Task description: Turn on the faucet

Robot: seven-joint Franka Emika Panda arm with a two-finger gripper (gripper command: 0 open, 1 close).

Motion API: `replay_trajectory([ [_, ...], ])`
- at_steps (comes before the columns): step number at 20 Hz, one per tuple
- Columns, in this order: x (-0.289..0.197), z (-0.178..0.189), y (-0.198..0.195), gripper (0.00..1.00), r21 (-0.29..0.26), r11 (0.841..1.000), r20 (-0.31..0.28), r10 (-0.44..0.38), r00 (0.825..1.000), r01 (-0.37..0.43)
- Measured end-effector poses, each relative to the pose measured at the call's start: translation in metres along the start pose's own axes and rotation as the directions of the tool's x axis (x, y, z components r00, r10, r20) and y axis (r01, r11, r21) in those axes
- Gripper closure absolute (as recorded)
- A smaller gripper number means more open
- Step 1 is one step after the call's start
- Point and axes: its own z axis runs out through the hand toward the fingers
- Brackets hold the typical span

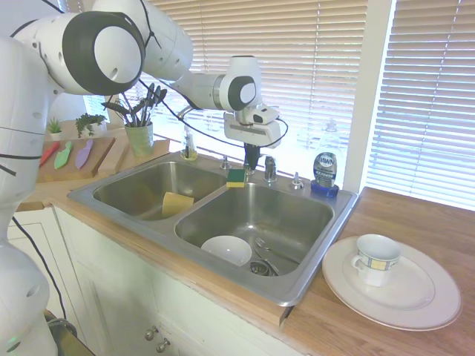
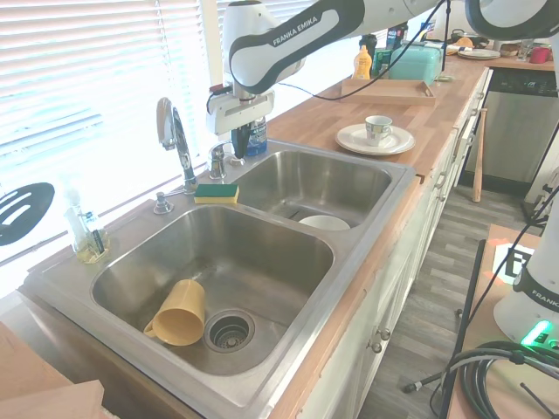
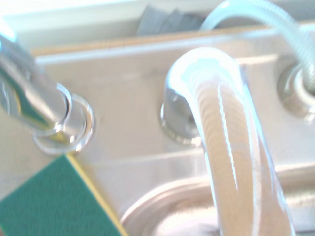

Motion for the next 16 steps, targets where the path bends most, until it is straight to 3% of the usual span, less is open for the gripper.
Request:
replay_trajectory([
  [9,0.010,-0.017,-0.013,1.00,0.137,0.990,-0.140,0.041,0.989,-0.022],
  [16,0.009,-0.033,-0.013,1.00,0.222,0.975,-0.242,0.074,0.968,-0.019],
])
